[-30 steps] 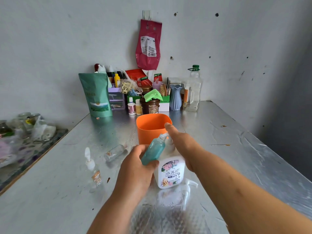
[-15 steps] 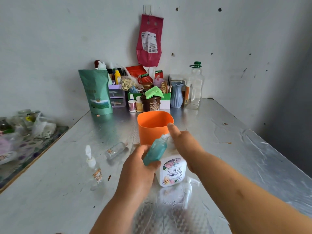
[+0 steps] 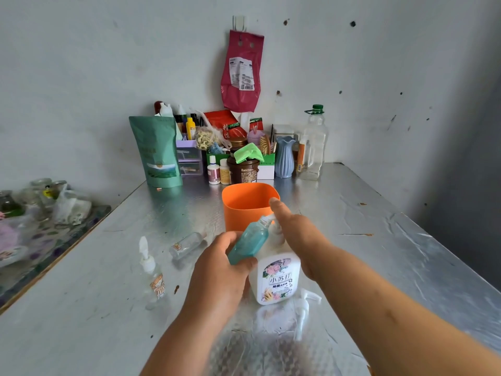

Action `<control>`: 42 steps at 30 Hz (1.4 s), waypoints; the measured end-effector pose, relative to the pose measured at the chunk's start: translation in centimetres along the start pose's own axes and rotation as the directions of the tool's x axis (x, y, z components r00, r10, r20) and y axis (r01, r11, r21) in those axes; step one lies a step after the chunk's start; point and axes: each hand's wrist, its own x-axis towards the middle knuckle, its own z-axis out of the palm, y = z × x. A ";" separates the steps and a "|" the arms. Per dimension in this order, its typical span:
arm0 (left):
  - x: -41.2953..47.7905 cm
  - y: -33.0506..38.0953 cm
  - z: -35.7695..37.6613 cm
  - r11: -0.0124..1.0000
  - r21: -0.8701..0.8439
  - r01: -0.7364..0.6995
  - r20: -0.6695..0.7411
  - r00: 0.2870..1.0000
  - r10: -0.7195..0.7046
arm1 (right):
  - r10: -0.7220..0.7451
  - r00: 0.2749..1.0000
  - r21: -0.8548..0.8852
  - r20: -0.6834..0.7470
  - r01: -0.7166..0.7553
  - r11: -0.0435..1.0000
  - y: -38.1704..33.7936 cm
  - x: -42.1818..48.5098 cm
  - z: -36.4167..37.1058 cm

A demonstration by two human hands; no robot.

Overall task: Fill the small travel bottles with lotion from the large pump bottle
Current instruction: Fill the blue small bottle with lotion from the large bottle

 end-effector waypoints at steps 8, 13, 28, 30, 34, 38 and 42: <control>0.4 -0.8 0.5 1.000 -0.020 0.004 -0.003 1.000 -0.004 | -0.057 0.994 -0.146 -0.091 0.043 0.988 0.3 0.7 0.2; 0.1 -0.6 0.5 1.000 0.002 -0.004 -0.002 1.000 0.004 | -0.050 0.995 -0.119 -0.090 0.039 0.992 0.4 0.2 0.1; 0.2 -0.2 0.2 1.000 -0.011 0.001 0.009 1.000 -0.001 | 0.007 1.000 -0.017 -0.013 -0.008 1.000 0.2 0.5 -0.2; 0.2 -0.4 0.2 1.000 -0.013 0.002 0.014 1.000 -0.002 | -0.007 1.000 -0.035 -0.027 0.006 0.999 0.3 0.5 -0.3; 0.4 -0.7 0.5 1.000 -0.014 0.010 0.017 1.000 -0.010 | -0.061 0.997 -0.063 -0.056 0.058 0.996 0.7 0.9 -0.2; 0.5 -1.0 0.7 1.000 0.002 0.022 0.019 1.000 -0.022 | -0.054 0.996 -0.100 -0.072 0.047 0.994 0.8 1.1 0.0; 0.2 -0.6 0.5 1.000 0.010 0.023 0.014 1.000 -0.023 | 0.008 1.000 -0.068 -0.025 -0.010 0.998 0.4 0.7 -0.2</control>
